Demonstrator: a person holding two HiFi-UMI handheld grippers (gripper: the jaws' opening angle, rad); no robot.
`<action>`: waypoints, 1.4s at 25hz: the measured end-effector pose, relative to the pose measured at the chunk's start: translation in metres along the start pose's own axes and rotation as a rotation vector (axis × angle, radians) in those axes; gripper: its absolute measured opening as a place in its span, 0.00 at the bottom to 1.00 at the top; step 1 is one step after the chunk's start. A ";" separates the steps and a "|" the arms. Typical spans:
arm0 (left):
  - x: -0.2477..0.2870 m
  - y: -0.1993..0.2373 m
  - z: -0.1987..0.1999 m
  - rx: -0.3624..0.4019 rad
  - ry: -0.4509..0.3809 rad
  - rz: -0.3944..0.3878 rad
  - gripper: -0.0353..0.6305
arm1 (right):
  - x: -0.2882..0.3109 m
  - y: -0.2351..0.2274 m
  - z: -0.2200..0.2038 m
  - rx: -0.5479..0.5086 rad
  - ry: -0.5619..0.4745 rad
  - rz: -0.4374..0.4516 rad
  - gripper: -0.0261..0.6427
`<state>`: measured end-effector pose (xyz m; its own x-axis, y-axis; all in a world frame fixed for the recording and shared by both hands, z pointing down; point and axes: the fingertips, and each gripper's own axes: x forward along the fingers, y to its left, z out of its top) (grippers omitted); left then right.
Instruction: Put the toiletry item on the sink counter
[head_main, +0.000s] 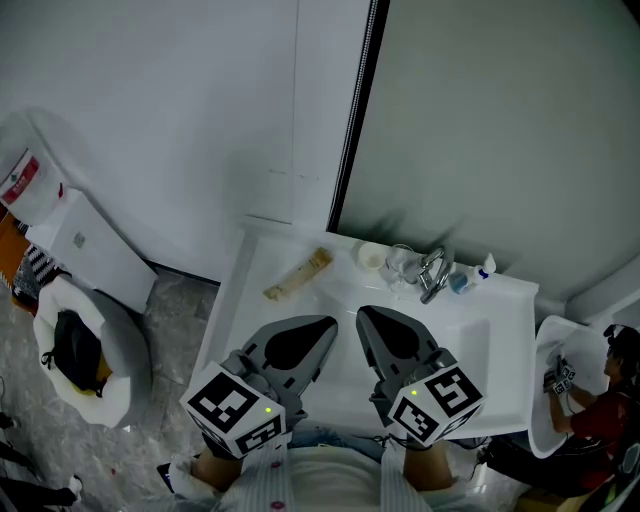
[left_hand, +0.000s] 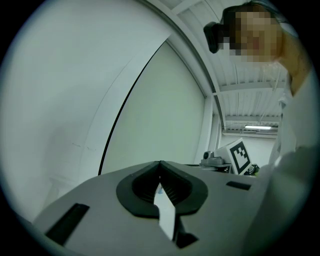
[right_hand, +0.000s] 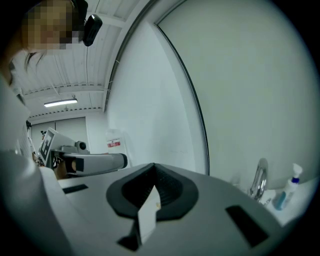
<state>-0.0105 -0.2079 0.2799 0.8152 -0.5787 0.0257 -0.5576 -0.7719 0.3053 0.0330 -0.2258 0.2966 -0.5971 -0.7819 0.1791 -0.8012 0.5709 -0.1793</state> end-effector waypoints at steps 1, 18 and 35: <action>0.001 0.001 0.000 0.001 0.001 0.003 0.08 | 0.000 -0.001 0.000 0.001 0.000 0.002 0.05; 0.001 0.015 -0.007 0.020 0.029 0.062 0.08 | 0.009 -0.006 -0.007 0.009 0.022 0.027 0.05; 0.001 0.024 -0.011 0.007 0.038 0.078 0.08 | 0.013 -0.011 -0.017 0.029 0.053 0.020 0.05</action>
<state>-0.0213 -0.2242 0.2981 0.7744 -0.6270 0.0850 -0.6207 -0.7268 0.2941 0.0333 -0.2381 0.3177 -0.6146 -0.7557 0.2261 -0.7883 0.5778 -0.2115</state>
